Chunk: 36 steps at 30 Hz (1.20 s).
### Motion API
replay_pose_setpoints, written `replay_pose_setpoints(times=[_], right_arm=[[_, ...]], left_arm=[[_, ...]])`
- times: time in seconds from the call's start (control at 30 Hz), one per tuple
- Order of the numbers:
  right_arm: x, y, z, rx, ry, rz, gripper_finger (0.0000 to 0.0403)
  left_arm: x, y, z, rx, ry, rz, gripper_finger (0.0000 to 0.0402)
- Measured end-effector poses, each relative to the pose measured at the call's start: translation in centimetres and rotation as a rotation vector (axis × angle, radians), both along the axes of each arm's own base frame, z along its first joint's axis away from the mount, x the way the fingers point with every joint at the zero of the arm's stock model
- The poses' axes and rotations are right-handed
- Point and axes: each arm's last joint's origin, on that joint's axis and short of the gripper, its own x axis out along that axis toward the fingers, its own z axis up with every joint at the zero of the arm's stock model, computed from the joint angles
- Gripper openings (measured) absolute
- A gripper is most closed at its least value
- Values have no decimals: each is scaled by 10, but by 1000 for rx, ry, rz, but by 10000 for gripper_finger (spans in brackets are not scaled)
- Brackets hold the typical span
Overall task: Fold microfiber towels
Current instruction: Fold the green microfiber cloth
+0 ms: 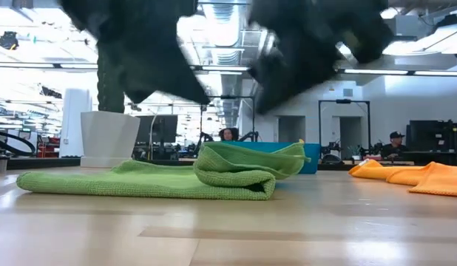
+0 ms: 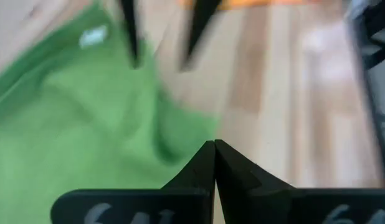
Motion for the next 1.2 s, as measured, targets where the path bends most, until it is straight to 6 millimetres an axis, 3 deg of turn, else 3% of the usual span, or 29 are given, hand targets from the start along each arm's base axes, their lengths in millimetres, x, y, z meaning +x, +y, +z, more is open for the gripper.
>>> replay_pose_setpoints(times=[0.1,0.23,0.43,0.7,0.8,0.93,1.2], right_arm=[[-23,-8,-19,-29,130,-24,166],[-55,-11,-30,-15,196,-58,166],[-78,-1,-33,-53,116,-57,166],[-59,-4,-65,-100,97,-83,165],[-48,-3,-62,-122,86,-53,165],[-33,-4,-43,-144,-4,-33,165],[-16,-25,-31,-137,-63,-115,165]], left_arm=[[4,-2,6,14,-32,-6,0],[2,1,4,28,-28,69,0],[0,3,2,55,-2,106,0],[-5,7,-4,74,69,142,0],[-6,6,-5,71,77,137,0],[-6,6,-5,68,85,134,0],[-7,6,-6,73,91,128,0]])
